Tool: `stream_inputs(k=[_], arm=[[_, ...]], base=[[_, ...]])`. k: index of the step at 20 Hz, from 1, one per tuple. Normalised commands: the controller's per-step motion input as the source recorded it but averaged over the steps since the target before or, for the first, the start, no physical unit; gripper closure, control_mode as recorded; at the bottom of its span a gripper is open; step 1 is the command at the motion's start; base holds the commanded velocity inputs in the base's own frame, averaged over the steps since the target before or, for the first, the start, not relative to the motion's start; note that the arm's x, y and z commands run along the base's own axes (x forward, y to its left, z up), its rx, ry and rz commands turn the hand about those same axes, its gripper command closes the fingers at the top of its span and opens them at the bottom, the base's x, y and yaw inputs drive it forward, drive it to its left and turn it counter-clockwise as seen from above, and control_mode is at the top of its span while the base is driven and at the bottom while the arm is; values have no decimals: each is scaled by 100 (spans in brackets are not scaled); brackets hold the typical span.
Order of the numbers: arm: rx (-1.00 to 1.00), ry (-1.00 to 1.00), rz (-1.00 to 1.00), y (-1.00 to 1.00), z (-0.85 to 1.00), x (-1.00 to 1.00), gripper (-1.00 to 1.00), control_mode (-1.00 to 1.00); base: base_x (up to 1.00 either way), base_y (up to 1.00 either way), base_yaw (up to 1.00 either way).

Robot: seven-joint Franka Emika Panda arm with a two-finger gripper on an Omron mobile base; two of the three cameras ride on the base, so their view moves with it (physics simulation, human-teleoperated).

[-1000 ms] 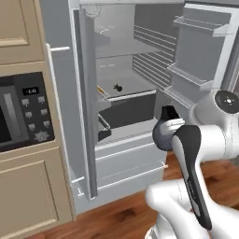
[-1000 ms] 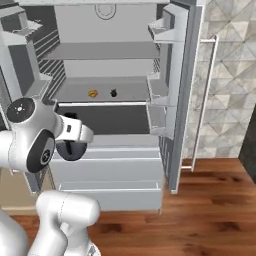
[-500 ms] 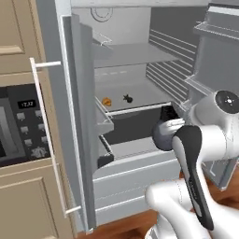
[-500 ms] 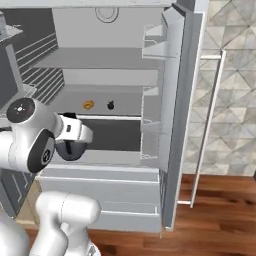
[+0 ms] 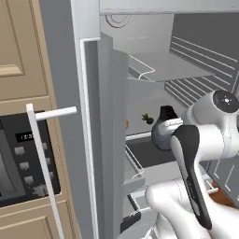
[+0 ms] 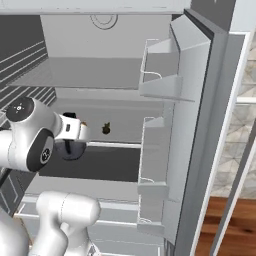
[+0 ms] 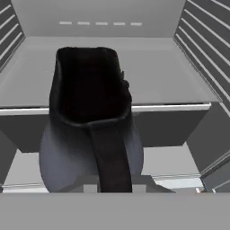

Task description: Move the croissant and beet from the top shelf to the second highest shelf to make space. Then, place the pitcher from the counter on the cleared top shelf.

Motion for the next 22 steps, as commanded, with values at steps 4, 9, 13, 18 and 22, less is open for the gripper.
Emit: stream_inputs(k=[4, 9, 13, 18, 22], arm=[[0, -11, 1, 0, 15, 0, 100, -100], [0, -15, 0, 0, 68, -6, 100, -100], [0, -12, 0, 0, 74, 0, 100, -100], [0, -5, 0, 0, 63, 4, 100, -100], [0, -7, 0, 0, 34, 9, 100, -100]], base=[[8, 0, 2], [0, 0, 0], [0, 0, 0], [0, 0, 0], [0, 0, 0]])
